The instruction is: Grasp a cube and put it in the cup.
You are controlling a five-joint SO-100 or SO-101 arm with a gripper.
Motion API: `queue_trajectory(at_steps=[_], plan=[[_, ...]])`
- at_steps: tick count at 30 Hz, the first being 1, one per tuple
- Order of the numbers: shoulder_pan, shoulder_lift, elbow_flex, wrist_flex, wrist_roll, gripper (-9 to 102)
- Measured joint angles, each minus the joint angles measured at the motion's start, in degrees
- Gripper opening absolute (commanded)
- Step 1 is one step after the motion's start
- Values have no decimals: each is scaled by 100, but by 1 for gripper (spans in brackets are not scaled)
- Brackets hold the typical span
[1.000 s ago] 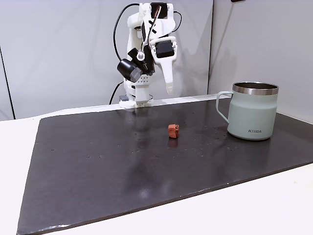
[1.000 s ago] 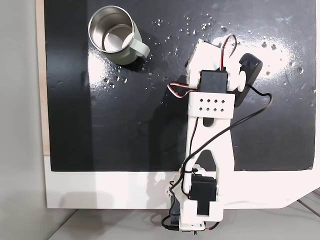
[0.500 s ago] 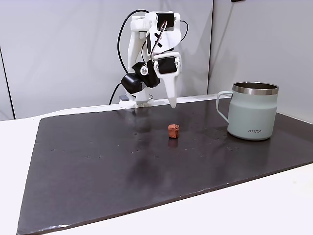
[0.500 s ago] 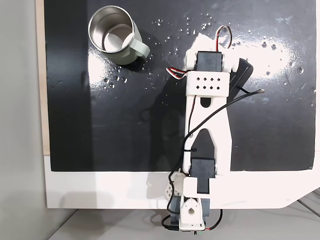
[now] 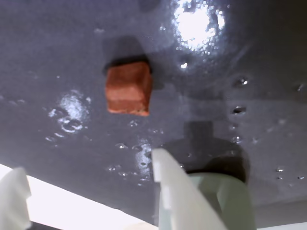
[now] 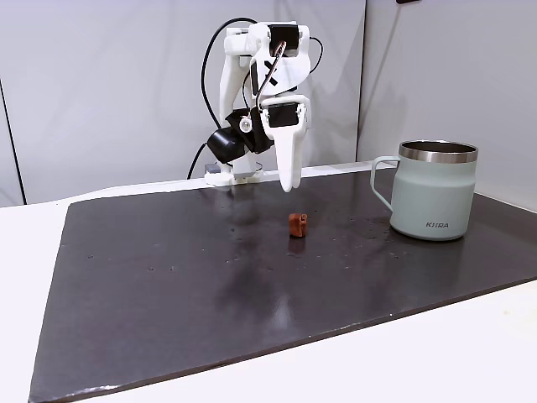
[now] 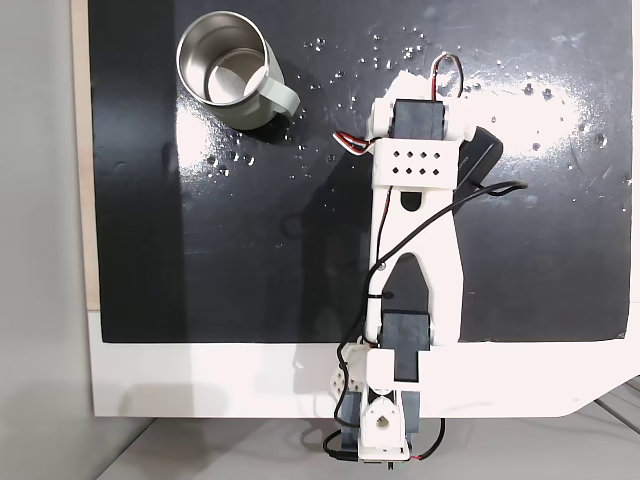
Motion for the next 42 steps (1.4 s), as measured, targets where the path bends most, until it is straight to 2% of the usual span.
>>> queue_trajectory(at_steps=[12, 29, 37, 42], plan=[[-9, -976, -483, -26, -97, 33], [9, -1907, -826, 53, -176, 32], [-18, -2136, -1178, 79, -211, 27], [-53, -2162, -1239, 88, -211, 15]])
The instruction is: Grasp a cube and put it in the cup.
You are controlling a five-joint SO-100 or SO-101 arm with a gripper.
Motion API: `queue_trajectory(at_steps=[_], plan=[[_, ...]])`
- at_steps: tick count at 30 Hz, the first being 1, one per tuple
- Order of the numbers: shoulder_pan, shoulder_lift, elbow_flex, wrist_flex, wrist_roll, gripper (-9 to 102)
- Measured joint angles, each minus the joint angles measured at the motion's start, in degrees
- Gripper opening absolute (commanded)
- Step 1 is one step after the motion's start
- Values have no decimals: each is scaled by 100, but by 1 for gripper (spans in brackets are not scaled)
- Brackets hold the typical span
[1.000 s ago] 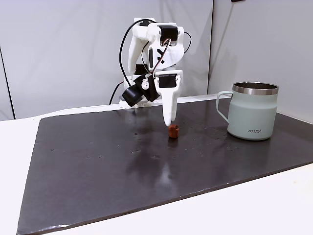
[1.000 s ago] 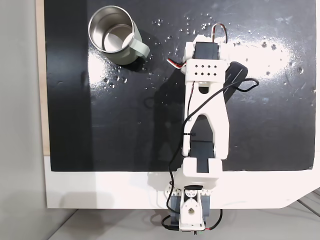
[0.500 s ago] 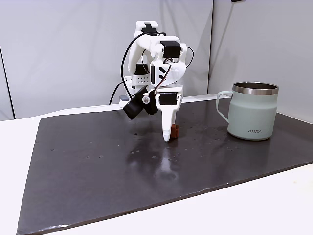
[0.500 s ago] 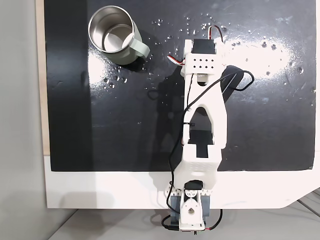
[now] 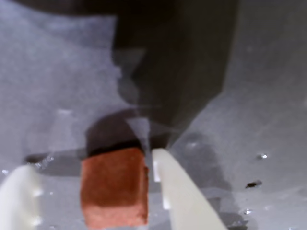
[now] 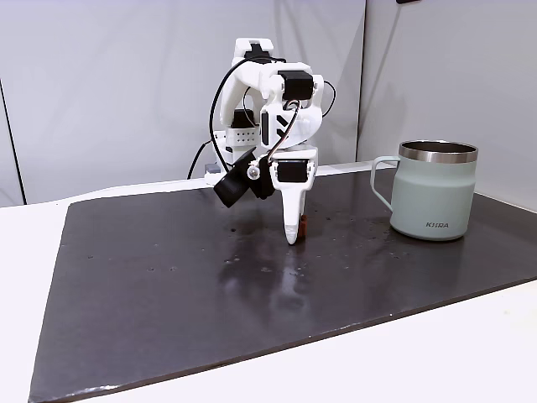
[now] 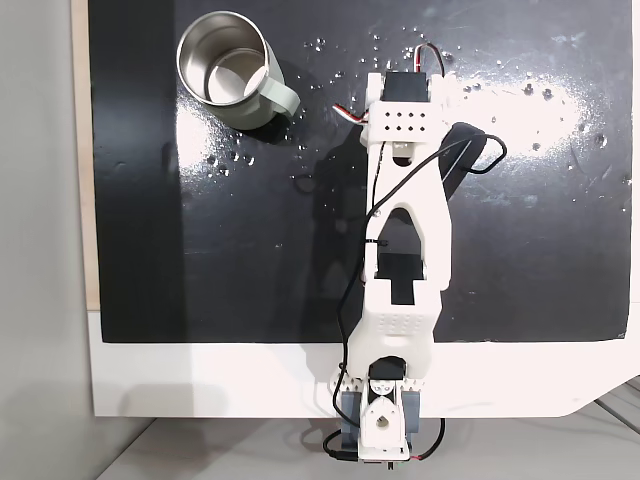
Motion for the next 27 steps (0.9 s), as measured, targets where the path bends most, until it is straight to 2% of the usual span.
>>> queue_trajectory(at_steps=[4, 16, 27], plan=[[0, -18, -9, -70, 0, 7], [-9, 123, 0, 114, -79, 5], [-141, 2276, 0, 879, -316, 5]])
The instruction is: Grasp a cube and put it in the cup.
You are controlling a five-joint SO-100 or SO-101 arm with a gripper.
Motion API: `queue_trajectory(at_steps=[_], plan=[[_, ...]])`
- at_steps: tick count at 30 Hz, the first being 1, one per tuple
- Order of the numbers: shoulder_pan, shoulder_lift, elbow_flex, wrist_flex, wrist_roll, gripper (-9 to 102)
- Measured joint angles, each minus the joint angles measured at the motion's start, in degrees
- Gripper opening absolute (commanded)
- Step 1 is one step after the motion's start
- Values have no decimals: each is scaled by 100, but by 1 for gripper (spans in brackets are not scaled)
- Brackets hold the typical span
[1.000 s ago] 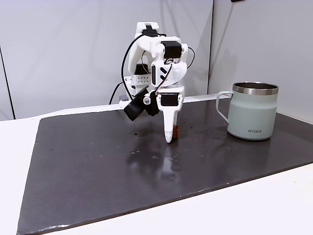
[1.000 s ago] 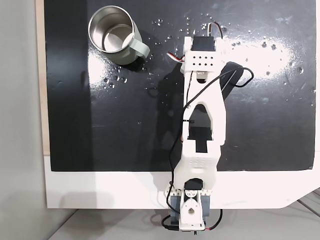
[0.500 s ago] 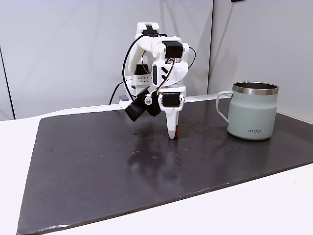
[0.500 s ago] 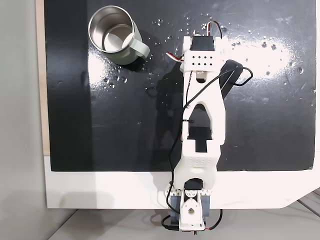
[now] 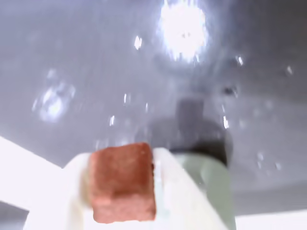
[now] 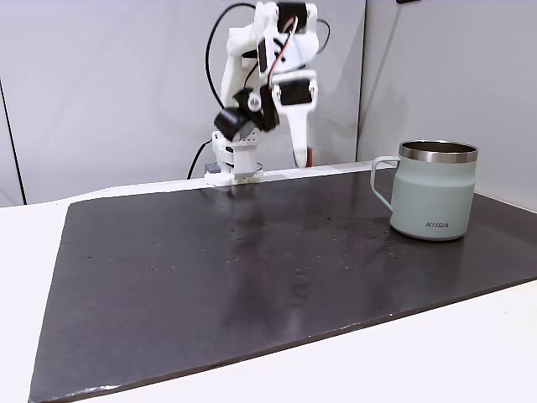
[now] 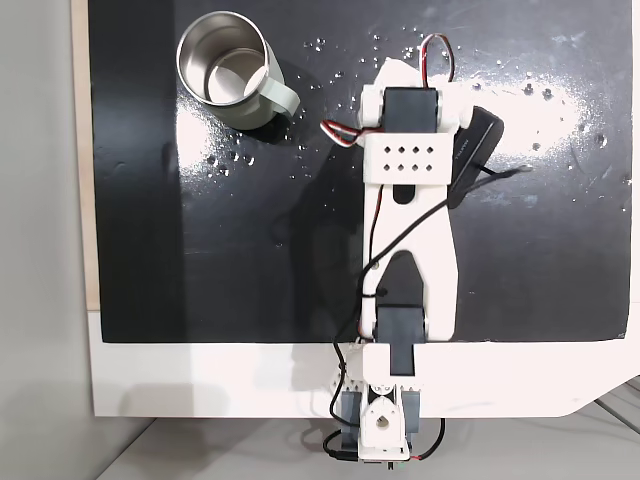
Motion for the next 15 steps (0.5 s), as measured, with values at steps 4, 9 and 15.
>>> queue_trajectory(at_steps=[4, 9, 15], plan=[[-44, 694, 0, 167, -123, 5], [-97, 861, -167, 325, -176, 5], [-246, 483, -1099, 598, -176, 5]])
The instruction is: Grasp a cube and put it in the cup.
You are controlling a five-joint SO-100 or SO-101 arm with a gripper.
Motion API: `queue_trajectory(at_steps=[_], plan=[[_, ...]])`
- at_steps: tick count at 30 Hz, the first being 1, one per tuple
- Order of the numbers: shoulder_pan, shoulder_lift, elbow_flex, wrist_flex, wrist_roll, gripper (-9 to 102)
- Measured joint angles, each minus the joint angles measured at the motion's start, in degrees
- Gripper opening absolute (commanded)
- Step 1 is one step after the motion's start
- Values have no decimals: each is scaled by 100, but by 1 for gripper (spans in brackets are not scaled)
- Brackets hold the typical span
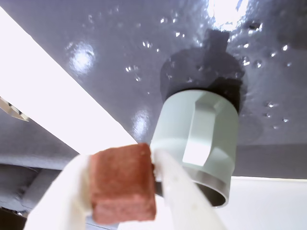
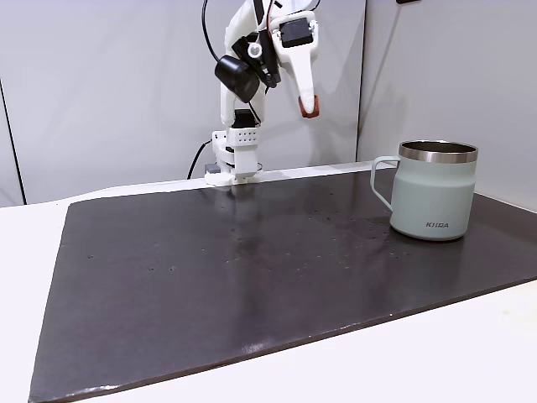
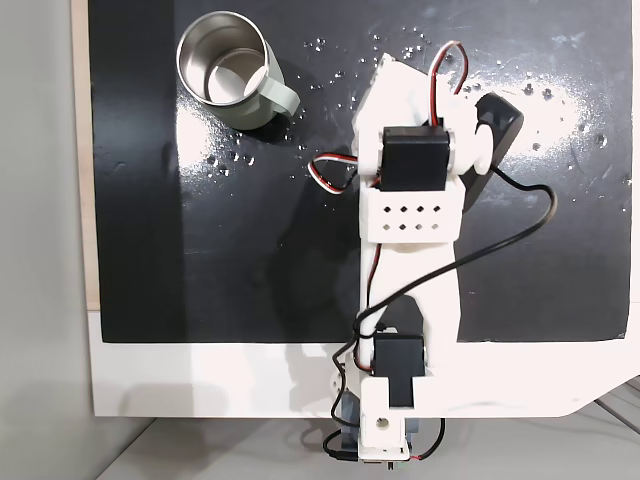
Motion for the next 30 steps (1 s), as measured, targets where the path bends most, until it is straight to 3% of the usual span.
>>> queue_trajectory(at_steps=[20, 30], plan=[[-2039, -2856, -3604, -642, -905, 3], [-2259, -3551, -4175, -694, -1011, 4]])
